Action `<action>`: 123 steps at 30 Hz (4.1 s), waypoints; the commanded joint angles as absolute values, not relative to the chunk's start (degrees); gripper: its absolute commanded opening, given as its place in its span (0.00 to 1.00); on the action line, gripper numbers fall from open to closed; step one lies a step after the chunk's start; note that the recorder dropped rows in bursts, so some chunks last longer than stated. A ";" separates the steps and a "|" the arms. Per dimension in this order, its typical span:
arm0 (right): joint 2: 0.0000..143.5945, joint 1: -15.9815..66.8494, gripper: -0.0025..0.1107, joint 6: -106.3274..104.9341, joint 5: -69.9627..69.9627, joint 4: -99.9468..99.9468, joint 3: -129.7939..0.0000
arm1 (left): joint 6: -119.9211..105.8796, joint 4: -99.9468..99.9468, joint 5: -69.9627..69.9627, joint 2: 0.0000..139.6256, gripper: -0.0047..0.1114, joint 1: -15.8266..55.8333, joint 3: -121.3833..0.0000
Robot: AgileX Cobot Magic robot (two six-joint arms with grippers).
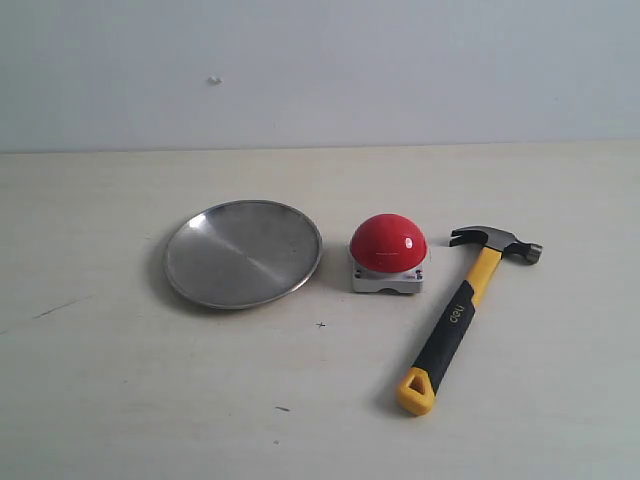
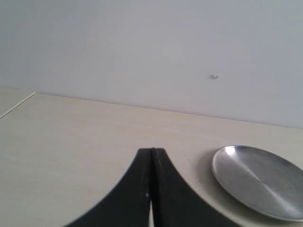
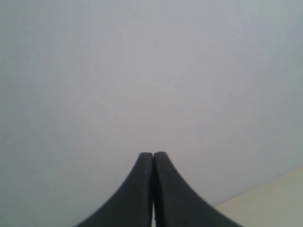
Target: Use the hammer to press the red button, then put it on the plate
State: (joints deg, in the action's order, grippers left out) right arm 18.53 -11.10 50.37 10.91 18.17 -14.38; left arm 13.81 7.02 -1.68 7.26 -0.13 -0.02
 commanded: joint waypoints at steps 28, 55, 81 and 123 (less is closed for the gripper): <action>69.38 2.36 0.04 108.09 -20.48 99.95 -45.36 | 13.72 6.70 -1.70 7.15 0.04 -0.08 0.00; 90.18 2.36 0.11 38.15 -63.70 -1.01 -68.42 | 13.72 6.70 -1.70 7.15 0.04 -0.08 0.00; 90.18 2.64 0.11 36.39 -63.16 -28.01 -68.42 | 13.72 6.70 -1.70 7.15 0.04 -0.08 0.00; 90.47 8.69 0.02 65.73 -37.80 -8.13 -68.42 | 13.72 6.70 -1.70 7.15 0.04 -0.08 0.00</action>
